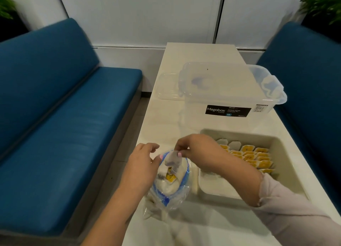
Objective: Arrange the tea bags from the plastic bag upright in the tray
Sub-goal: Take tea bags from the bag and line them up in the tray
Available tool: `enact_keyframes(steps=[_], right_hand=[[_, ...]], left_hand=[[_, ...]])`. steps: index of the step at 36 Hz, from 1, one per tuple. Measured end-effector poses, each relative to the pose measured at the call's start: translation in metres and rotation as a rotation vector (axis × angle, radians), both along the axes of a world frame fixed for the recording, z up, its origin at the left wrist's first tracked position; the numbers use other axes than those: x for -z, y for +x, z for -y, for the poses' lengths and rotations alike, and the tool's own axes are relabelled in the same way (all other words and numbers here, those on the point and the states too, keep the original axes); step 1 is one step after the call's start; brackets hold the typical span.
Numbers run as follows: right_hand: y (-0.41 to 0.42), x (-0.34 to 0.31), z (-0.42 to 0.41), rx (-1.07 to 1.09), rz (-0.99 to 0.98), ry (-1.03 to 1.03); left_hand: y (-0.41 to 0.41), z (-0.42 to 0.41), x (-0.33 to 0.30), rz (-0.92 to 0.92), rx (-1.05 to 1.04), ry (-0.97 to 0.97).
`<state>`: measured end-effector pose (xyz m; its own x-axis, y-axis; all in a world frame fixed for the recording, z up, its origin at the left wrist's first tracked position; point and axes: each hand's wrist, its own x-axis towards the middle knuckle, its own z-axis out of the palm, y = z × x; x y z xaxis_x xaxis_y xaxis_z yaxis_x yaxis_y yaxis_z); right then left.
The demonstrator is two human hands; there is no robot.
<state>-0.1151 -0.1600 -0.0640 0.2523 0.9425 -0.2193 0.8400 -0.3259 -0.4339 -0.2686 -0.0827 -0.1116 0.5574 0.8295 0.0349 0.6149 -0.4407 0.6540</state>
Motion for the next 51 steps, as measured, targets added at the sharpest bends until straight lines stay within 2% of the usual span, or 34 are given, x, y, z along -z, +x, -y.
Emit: enact_keyframes(steps=[2,4,6,8,10,12,15,19,25,30,38,45,51], right_hand=[[0.002,-0.011,0.002,-0.009,-0.041,0.059],[0.004,-0.019,0.002,-0.015,-0.074,0.144],[0.007,-0.024,0.004,-0.028,-0.126,0.251],[0.010,-0.026,0.005,-0.055,-0.152,0.364],[0.015,-0.025,0.006,-0.104,-0.109,0.462],[0.019,-0.022,0.007,-0.135,-0.063,0.513],[0.023,-0.019,0.010,-0.131,-0.082,0.562],[0.025,-0.017,0.018,0.018,-0.264,0.489],[0.022,-0.012,0.019,0.259,-0.451,0.422],[0.019,-0.009,0.019,0.297,-0.580,0.353],[0.030,-0.006,0.028,0.364,-0.682,0.423],[0.039,-0.004,0.029,0.363,-0.618,0.386],[0.061,-0.019,0.051,0.342,-0.587,0.338]], left_hand=[[0.003,0.002,-0.006,0.121,-0.017,-0.001],[0.007,0.002,-0.012,0.215,-0.050,-0.104],[0.011,0.004,-0.022,0.327,-0.100,-0.436],[0.014,0.006,-0.032,0.427,-0.108,-0.918],[0.014,0.008,-0.039,0.542,-0.074,-1.308],[0.014,0.009,-0.043,0.649,-0.039,-1.493],[0.018,0.012,-0.042,0.734,-0.052,-1.470],[0.023,0.013,-0.035,0.803,-0.077,-1.340],[0.029,0.015,-0.032,0.806,-0.073,-1.138],[0.030,0.016,-0.029,0.820,-0.072,-1.048],[0.041,0.022,-0.028,0.761,-0.045,-1.067],[0.042,0.024,-0.025,0.733,-0.075,-0.949],[0.060,0.038,-0.030,0.742,-0.001,-0.922]])
